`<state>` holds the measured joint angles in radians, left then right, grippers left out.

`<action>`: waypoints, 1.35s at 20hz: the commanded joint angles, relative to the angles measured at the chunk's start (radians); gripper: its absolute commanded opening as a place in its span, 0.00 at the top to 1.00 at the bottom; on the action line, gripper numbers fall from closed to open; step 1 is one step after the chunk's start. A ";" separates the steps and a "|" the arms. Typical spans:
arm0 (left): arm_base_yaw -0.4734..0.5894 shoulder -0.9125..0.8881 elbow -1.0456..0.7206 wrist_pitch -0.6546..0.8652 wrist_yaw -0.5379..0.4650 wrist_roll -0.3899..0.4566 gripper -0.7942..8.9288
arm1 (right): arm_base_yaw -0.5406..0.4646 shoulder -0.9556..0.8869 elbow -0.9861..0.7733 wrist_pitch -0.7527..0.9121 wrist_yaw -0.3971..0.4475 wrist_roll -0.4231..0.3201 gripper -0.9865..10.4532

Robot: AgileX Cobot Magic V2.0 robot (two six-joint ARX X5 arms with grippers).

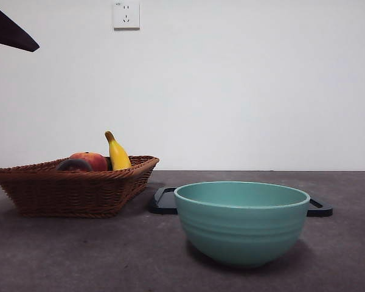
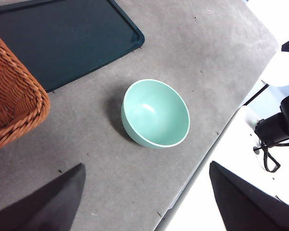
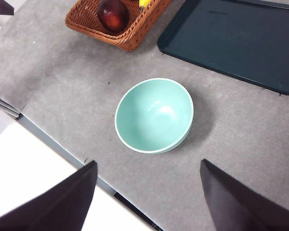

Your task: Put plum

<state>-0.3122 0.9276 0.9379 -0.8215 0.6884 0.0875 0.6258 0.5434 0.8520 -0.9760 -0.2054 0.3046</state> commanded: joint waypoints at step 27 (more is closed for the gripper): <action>0.022 -0.049 0.011 0.074 -0.057 0.122 0.91 | 0.006 0.003 0.015 0.003 0.000 0.002 0.91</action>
<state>-0.2916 0.8814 0.9375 -0.7673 0.6388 0.1455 0.6258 0.5434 0.8520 -0.9794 -0.2062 0.3046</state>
